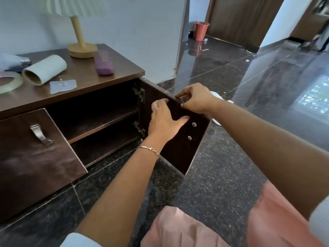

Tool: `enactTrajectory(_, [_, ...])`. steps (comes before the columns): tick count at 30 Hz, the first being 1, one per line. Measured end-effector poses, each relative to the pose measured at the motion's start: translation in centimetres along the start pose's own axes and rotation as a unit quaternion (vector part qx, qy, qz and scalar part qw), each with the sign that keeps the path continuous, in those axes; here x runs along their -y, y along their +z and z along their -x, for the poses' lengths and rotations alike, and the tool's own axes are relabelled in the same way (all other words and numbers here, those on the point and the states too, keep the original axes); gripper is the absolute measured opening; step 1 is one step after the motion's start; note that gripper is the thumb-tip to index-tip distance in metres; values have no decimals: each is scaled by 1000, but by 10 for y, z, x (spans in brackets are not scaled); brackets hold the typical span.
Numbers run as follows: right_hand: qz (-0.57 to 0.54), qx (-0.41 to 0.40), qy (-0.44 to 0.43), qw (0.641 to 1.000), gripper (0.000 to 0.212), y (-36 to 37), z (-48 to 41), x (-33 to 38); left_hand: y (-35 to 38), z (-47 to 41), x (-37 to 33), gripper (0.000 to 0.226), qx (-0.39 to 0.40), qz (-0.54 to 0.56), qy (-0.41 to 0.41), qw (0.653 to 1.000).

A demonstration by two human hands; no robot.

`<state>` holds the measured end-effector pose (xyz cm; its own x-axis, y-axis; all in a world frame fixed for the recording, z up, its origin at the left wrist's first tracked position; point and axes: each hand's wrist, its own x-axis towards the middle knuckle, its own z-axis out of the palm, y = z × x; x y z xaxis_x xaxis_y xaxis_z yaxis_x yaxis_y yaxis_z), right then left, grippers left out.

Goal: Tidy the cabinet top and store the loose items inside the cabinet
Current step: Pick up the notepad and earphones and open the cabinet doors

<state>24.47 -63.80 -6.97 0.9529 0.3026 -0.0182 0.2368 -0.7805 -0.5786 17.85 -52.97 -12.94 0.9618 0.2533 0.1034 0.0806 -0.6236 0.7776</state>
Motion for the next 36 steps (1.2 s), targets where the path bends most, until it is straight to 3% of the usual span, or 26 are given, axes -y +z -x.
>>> enactTrajectory(4, [9,-18,-19,1000,35,-1,-2,-8,7,-10,3,89,17,-165,119,979])
enactTrajectory(7, [39,-26,-34,998,36,-1,-2,-6,10,-15,4,91,4,-250,149,957])
enactTrajectory(17, [90,-20,-33,995,37,2,-1,4,-9,-19,9,90,48,-290,154,943])
enactTrajectory(21, [104,-36,-68,992,46,4,0,26,-37,-15,22,86,18,-291,129,948])
enactTrajectory(26, [39,-6,-147,988,40,38,-2,82,-83,0,54,82,-36,-305,75,949])
enactTrajectory(31, [-52,81,-176,980,38,108,-2,140,-133,30,100,70,-146,-323,10,935])
enactTrajectory(36, [-158,190,-137,959,43,163,-2,188,-181,67,147,63,-194,-364,-37,910])
